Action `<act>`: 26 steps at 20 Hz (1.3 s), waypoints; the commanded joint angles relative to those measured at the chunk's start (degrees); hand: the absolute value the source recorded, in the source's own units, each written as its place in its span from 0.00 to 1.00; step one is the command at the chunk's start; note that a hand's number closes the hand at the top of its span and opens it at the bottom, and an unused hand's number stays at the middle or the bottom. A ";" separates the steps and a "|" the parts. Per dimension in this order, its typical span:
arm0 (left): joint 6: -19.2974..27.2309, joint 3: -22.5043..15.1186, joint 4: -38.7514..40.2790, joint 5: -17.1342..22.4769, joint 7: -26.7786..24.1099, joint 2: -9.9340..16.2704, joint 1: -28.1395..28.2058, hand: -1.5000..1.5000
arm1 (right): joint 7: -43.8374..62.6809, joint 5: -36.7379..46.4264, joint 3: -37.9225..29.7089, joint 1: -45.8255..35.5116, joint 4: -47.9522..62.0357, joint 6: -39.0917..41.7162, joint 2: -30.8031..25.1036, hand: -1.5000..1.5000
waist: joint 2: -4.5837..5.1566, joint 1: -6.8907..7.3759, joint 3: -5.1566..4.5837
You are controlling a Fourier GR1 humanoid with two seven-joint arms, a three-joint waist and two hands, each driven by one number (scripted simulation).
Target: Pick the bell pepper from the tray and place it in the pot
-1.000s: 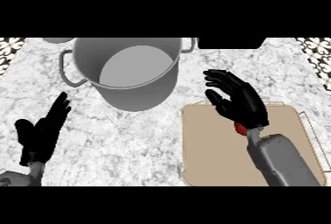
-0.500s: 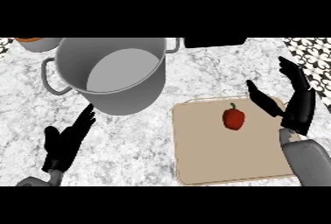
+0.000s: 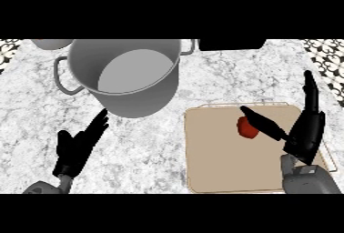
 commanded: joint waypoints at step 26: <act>-5.96 5.63 0.88 -8.57 5.22 -8.39 -2.43 0.50 | 25.15 2.69 -5.77 9.77 -10.24 25.15 3.51 0.00 | 0.80 2.87 0.49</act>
